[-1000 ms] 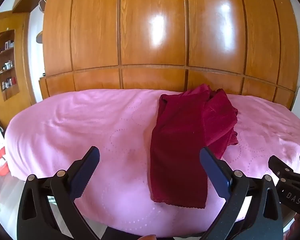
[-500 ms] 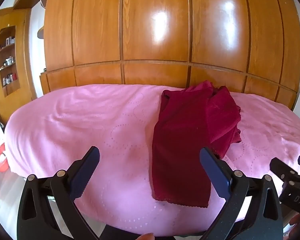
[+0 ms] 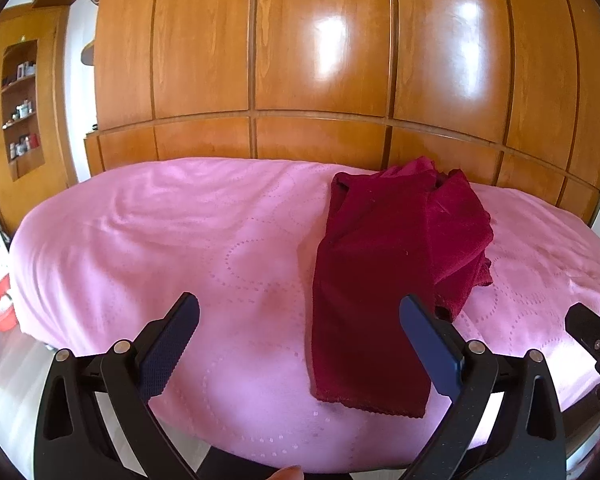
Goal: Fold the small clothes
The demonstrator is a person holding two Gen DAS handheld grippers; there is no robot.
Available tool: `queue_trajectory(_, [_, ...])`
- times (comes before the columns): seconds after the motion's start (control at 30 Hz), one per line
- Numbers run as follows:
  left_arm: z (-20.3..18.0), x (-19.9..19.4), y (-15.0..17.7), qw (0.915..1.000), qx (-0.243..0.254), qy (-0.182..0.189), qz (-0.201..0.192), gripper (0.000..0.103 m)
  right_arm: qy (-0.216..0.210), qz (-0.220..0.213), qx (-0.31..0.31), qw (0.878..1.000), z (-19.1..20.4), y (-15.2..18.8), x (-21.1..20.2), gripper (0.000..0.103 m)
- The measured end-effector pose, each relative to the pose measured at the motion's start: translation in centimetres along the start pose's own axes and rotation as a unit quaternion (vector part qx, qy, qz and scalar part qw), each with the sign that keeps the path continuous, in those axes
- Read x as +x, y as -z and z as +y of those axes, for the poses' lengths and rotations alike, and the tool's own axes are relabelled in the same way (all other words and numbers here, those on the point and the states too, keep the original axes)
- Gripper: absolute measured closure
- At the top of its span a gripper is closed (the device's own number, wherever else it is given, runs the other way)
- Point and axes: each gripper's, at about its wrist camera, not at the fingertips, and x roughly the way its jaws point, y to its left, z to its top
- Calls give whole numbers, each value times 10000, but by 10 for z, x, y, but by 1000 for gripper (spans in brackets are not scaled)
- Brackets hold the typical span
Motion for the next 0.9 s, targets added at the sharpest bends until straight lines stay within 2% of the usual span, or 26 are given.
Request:
queue_trajectory(0.47, [3, 2, -5, 10000, -70, 6, 61, 4, -72, 277, 253, 9993, -9, 2, 11, 2])
queue_trajectory(0.9, [8, 5, -5, 9998, -133, 34, 130, 4, -90, 241, 390, 9989, -16, 3, 12, 2])
